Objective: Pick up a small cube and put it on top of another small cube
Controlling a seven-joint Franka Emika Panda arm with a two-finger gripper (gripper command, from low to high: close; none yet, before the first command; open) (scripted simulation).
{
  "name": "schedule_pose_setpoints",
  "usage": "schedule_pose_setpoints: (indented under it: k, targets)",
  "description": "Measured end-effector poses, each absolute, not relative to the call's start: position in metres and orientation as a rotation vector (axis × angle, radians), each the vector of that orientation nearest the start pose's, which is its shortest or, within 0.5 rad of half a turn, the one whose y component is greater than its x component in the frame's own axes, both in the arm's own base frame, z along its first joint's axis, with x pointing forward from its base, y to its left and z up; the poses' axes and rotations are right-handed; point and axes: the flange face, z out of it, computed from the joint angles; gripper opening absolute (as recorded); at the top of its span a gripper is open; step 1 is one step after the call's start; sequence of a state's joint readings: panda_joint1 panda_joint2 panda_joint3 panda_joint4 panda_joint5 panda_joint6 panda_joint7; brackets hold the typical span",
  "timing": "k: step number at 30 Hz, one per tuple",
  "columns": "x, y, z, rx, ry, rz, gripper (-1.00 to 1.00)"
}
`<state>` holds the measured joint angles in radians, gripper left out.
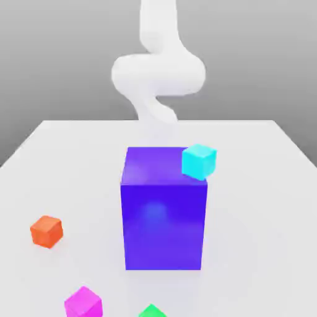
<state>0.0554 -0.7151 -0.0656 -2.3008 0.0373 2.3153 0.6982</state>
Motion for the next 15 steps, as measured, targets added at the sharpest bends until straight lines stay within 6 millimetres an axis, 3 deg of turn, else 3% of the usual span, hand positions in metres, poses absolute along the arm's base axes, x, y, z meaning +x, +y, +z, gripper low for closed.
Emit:
schedule_pose_setpoints:
  k: [8,15]
  targets:
    - [0.462,-0.037,0.564,-2.648,0.685,-0.607,0.00]
    - [0.506,-0.052,0.451,-2.744,0.484,-0.399,0.00]
